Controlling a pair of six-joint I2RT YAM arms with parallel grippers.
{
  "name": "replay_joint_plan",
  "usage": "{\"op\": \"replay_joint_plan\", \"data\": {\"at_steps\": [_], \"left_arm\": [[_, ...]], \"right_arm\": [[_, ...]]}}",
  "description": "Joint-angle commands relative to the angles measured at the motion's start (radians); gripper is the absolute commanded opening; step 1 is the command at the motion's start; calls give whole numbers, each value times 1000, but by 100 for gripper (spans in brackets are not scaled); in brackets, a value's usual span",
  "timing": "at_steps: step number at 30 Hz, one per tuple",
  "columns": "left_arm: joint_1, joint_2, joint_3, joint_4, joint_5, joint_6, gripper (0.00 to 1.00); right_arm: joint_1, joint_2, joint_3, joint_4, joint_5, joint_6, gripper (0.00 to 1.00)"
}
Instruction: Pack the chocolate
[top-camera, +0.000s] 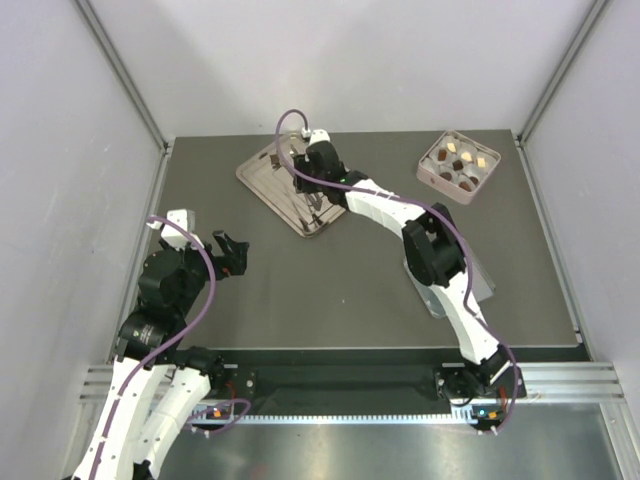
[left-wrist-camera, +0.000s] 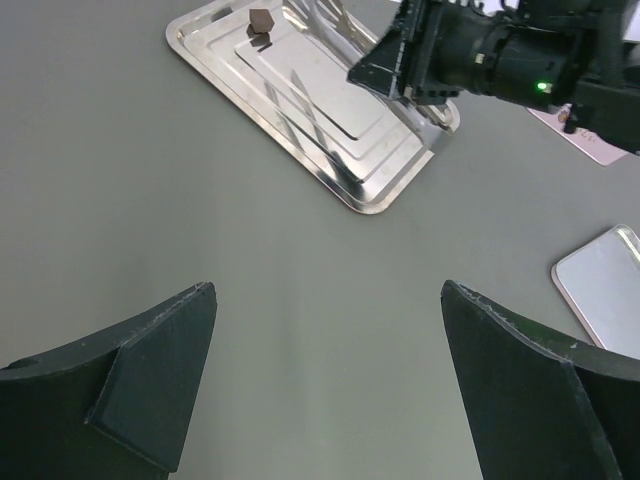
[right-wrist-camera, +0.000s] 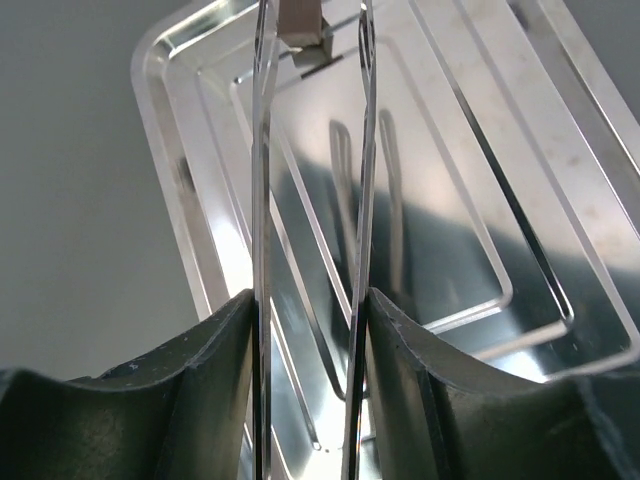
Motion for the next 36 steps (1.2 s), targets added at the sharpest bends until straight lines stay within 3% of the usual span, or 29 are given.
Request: {"op": "replay_joint_plan", "data": {"at_steps": [1,36], "left_arm": [[4,-5,-6,66,0,-2,99],[4,0,-6,66,0,-4,99]], "right_arm": [[31,48,116,55,5,9,46],[45,265,296,90,37,87,47]]}}
